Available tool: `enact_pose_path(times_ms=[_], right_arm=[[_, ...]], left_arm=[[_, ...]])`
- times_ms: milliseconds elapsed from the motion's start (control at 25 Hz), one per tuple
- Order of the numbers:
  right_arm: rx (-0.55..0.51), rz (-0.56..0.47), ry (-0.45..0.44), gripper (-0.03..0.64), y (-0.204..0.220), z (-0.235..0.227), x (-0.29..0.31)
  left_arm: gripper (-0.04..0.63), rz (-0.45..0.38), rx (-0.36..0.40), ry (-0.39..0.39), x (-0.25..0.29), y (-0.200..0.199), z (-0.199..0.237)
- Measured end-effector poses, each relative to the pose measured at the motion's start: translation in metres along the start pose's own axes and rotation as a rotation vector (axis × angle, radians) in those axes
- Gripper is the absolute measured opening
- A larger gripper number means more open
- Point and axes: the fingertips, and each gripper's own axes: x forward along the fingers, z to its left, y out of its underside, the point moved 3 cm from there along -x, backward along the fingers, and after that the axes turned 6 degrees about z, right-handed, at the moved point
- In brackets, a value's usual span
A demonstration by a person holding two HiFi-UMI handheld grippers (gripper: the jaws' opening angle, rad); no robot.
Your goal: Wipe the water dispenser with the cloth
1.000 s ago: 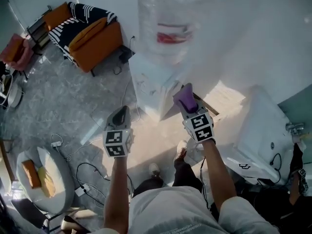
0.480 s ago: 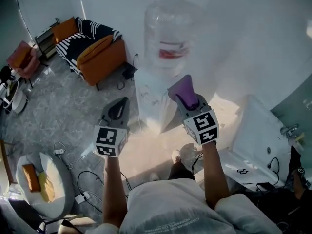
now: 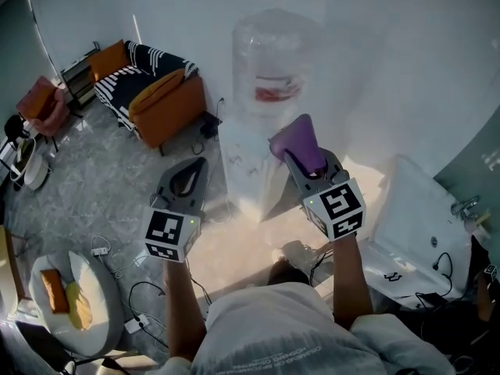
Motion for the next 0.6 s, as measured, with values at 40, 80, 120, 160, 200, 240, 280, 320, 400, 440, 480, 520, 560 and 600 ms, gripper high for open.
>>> enact_pose_path(times_ms=[40, 80, 120, 160, 200, 240, 280, 320, 400, 440, 480, 520, 560, 600], right_arm=[[-0.005, 0.002, -0.003, 0.055, -0.001, 0.001, -0.001], [-0.011, 0.004, -0.005, 0.055, -0.002, 0.003, -0.003], [-0.016, 0.006, -0.005, 0.055, -0.002, 0.005, -0.004], [-0.02, 0.007, -0.005, 0.055, -0.002, 0.006, -0.005], [-0.022, 0.007, -0.003, 0.055, -0.002, 0.007, -0.007], [-0.023, 0.007, -0.001, 0.055, -0.002, 0.008, -0.007], [-0.025, 0.006, 0.002, 0.055, -0.002, 0.008, -0.008], [-0.025, 0.006, 0.003, 0.055, -0.003, 0.008, -0.008], [-0.022, 0.006, 0.004, 0.055, -0.003, 0.008, -0.009], [-0.02, 0.007, 0.004, 0.055, -0.002, 0.008, -0.01], [-0.018, 0.01, 0.003, 0.055, 0.0, 0.008, -0.011], [-0.015, 0.012, 0.002, 0.055, 0.001, 0.008, -0.012], [-0.011, 0.014, 0.001, 0.055, 0.002, 0.008, -0.013], [-0.007, 0.014, -0.001, 0.055, 0.002, 0.008, -0.014]], left_arm=[[0.017, -0.003, 0.006, -0.001, -0.001, -0.002, -0.001], [0.017, -0.005, 0.011, -0.003, -0.003, -0.004, -0.001], [0.017, -0.005, 0.017, -0.004, -0.004, -0.006, -0.002], [0.017, -0.003, 0.026, -0.005, -0.004, -0.007, -0.003], [0.017, -0.001, 0.035, -0.005, -0.005, -0.008, -0.004], [0.017, 0.001, 0.045, -0.004, -0.005, -0.009, -0.004], [0.017, 0.001, 0.051, -0.001, -0.005, -0.01, -0.005], [0.017, 0.001, 0.055, 0.002, -0.005, -0.01, -0.005], [0.017, 0.0, 0.05, 0.011, -0.004, -0.01, -0.006], [0.017, -0.002, 0.044, 0.017, -0.004, -0.01, -0.007], [0.017, -0.004, 0.039, 0.021, -0.004, -0.01, -0.009], [0.017, -0.005, 0.037, 0.025, -0.004, -0.011, -0.01], [0.017, -0.005, 0.038, 0.028, -0.004, -0.011, -0.011], [0.017, -0.005, 0.04, 0.03, -0.005, -0.011, -0.012]])
